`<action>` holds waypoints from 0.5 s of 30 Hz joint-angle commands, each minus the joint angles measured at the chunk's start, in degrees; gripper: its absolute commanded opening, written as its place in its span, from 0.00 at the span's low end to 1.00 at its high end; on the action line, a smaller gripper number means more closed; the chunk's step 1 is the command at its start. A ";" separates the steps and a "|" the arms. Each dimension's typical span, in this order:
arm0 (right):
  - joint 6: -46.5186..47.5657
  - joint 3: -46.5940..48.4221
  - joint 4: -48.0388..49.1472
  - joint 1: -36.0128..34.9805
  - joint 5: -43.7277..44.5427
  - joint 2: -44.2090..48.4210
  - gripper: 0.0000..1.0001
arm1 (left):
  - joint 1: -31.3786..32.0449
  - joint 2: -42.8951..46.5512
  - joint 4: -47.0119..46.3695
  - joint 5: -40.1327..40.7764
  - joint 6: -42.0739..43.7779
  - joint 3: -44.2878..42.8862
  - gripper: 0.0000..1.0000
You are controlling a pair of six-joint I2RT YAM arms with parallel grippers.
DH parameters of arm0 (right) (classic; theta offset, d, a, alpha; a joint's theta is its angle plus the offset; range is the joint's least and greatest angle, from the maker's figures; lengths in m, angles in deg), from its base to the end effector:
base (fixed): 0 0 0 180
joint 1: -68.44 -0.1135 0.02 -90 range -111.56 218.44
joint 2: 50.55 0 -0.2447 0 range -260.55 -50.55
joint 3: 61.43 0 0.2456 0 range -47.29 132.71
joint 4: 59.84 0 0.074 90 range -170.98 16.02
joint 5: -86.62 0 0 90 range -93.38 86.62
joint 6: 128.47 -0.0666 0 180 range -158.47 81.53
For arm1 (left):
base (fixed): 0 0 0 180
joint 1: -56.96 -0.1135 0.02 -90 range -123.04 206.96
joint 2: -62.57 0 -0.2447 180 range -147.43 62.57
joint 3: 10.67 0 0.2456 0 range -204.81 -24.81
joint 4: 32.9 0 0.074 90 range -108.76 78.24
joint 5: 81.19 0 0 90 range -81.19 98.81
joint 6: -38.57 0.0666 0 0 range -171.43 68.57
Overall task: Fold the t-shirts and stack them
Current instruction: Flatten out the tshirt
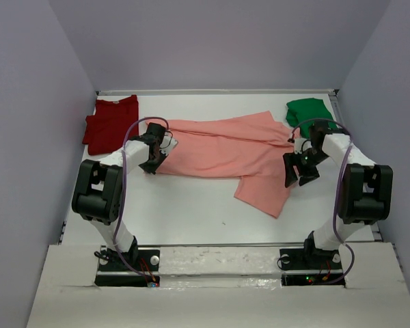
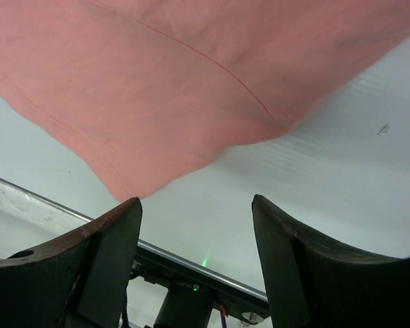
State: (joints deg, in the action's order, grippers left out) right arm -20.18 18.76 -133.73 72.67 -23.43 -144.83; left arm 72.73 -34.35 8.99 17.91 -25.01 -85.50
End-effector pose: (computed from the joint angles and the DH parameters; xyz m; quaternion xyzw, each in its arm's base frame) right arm 0.2822 0.0020 0.1612 -0.1235 0.9768 0.1673 0.0510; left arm 0.3285 -0.0818 0.1385 0.3329 0.9126 0.0978 0.2163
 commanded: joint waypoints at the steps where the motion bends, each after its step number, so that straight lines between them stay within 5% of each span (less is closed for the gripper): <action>1: 0.18 -0.38 0.50 0.34 1.77 0.42 0.72 | 1.45 2.00 1.78 -0.22 -1.10 -2.24 0.00; 15: -2.55 0.14 4.73 0.34 4.76 -5.83 0.70 | 2.25 2.44 1.26 0.65 -0.66 -0.49 0.00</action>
State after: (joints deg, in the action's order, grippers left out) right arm -21.98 18.38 -130.73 72.67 -20.20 -150.45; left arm 74.87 -34.33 9.12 17.93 -25.80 -85.72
